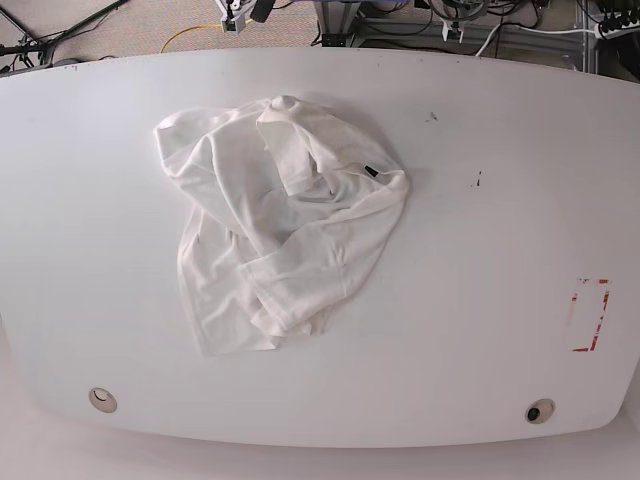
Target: Fold the T-shirt properly
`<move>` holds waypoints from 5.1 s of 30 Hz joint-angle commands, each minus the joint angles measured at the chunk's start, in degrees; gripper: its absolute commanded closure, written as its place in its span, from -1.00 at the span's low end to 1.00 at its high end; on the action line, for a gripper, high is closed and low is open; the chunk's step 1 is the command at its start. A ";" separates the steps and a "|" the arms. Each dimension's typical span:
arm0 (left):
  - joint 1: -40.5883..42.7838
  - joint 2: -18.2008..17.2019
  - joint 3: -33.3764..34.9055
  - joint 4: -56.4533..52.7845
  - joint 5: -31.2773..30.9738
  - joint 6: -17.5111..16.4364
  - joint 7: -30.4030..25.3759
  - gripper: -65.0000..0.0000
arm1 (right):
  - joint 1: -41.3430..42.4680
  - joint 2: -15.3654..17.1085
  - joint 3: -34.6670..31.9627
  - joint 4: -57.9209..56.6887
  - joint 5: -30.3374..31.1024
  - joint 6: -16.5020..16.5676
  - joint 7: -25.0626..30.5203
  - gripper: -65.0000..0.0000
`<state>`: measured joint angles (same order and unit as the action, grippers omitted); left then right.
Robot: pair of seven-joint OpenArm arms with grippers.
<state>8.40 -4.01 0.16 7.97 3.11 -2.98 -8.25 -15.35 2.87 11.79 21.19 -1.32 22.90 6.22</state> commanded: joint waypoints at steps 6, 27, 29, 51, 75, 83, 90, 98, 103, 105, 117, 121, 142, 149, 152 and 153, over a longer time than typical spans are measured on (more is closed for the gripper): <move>4.04 -0.43 0.14 7.81 0.09 0.30 -0.06 -0.31 | -3.15 -0.54 0.03 7.69 -0.39 -0.26 0.33 0.75; 4.74 -0.78 0.14 6.14 -0.08 0.21 -7.18 -0.30 | -3.06 -0.54 0.12 8.13 -0.22 -0.35 0.42 0.76; 5.71 -1.84 0.14 7.55 -0.08 0.21 -8.14 -0.30 | -3.94 -0.54 0.12 8.74 -0.22 -0.35 0.51 0.76; 30.23 -4.03 -0.30 42.63 -0.43 0.30 -8.23 -0.30 | -24.60 -3.36 0.12 38.37 -0.13 -0.35 -0.11 0.76; 59.86 -4.65 -9.26 86.85 -4.39 0.21 -8.23 -0.30 | -49.57 -3.18 0.47 73.45 0.05 0.09 -4.59 0.76; 63.99 -4.38 -13.57 96.96 -4.83 0.21 -8.23 -0.30 | -55.63 -3.36 0.21 84.96 0.14 0.09 -4.59 0.76; 64.69 -4.47 -14.01 104.25 -4.92 0.21 -8.23 -0.32 | -57.48 -3.45 0.47 92.61 1.63 -0.26 -4.77 0.74; 61.62 -4.38 -13.83 105.66 -4.92 0.21 -8.23 -0.36 | -54.23 -2.04 1.44 95.34 8.58 0.01 -4.50 0.73; 59.07 -4.21 -13.83 105.66 -4.92 0.30 -8.23 -0.82 | -48.34 -2.30 1.97 95.51 8.84 0.01 -4.77 0.73; 58.10 -4.12 -13.83 105.75 -4.92 0.30 -8.23 -0.91 | -46.32 -2.30 1.79 95.51 8.84 0.01 -4.77 0.71; 53.62 -4.12 -14.01 105.22 -4.48 0.30 -8.14 -0.91 | -33.04 0.95 1.61 95.25 8.84 2.64 -8.46 -0.05; 53.44 -4.12 -14.01 105.22 -4.48 0.39 -8.14 -0.91 | -27.77 1.74 1.61 95.25 8.93 8.97 -12.33 -0.05; 51.51 -3.15 -15.68 103.99 -4.30 0.21 -7.71 -0.91 | -15.28 6.49 -6.03 95.34 8.93 17.10 -27.19 -0.06; 48.08 -3.24 -16.30 104.17 -4.30 0.21 -0.06 -0.91 | -13.70 6.84 -8.93 95.43 9.01 17.10 -35.19 -0.06; 47.82 -3.15 -16.82 104.08 -4.30 0.21 1.35 -0.91 | -13.88 6.93 -9.46 95.34 9.10 17.10 -35.89 -0.06; 47.82 -3.15 -16.82 104.08 -4.30 0.21 1.61 -0.91 | -13.79 7.10 -9.46 95.25 9.63 17.10 -35.98 -0.06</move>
<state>55.05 -7.05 -16.34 111.31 -1.17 -2.98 -6.63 -29.21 9.41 2.15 115.44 6.63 39.90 -31.03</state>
